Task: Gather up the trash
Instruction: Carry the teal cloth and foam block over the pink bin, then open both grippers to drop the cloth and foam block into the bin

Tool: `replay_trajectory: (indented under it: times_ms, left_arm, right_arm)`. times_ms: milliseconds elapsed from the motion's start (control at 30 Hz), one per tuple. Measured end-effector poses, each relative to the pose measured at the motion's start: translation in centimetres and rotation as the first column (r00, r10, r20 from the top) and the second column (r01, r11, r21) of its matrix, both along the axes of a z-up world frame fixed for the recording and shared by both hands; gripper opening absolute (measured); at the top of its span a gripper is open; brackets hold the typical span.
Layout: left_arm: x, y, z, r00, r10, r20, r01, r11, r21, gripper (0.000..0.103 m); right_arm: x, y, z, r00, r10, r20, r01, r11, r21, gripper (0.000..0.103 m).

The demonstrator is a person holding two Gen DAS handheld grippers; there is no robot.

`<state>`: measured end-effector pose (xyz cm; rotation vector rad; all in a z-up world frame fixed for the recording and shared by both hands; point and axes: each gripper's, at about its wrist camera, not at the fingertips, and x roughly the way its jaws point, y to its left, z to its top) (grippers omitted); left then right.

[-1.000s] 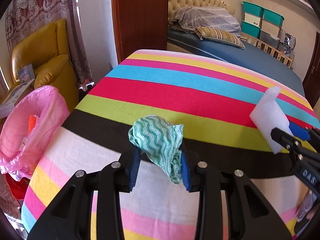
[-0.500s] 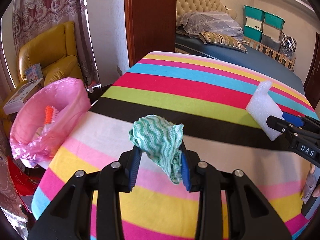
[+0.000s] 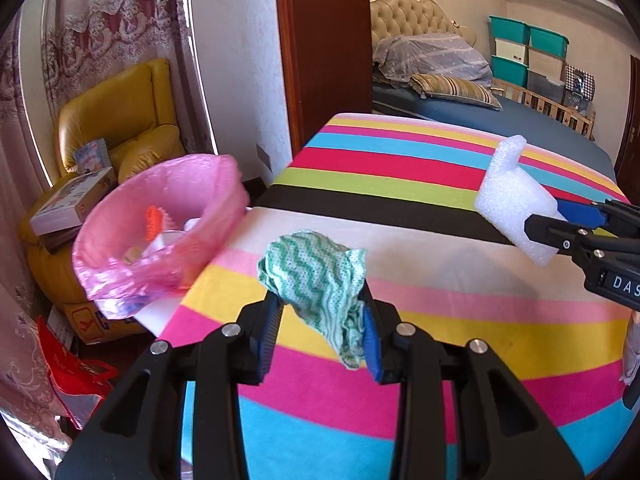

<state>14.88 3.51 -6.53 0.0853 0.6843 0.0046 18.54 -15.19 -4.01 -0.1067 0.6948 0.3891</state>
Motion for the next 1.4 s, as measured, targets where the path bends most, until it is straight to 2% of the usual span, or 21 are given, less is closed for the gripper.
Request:
replay_trajectory:
  times_ms: [400, 667, 933, 1400]
  left_arm:
    - [-3.4, 6.0, 1.1, 0.996, 0.076, 0.049, -0.077, 0.997, 0.014, 0.035]
    - [-4.2, 10.0, 2.3, 0.991, 0.113, 0.072, -0.114, 0.994, 0.006, 0.035]
    - [-2.9, 13.9, 4.8, 0.983, 0.14, 0.116, -0.141, 0.99, 0.002, 0.035]
    - [4.0, 19.4, 6.1, 0.975, 0.188, 0.115, -0.19, 0.982, 0.01, 0.036]
  right_arm:
    - [-1.2, 5.8, 0.9, 0.992, 0.122, 0.012, -0.122, 0.992, 0.005, 0.05]
    - [-1.0, 10.1, 1.8, 0.977, 0.211, 0.018, -0.211, 0.977, 0.009, 0.05]
    - [1.2, 14.1, 4.0, 0.96, 0.276, 0.053, -0.277, 0.961, 0.023, 0.05]
    - [7.8, 22.2, 5.8, 0.935, 0.35, 0.059, -0.353, 0.935, 0.047, 0.05]
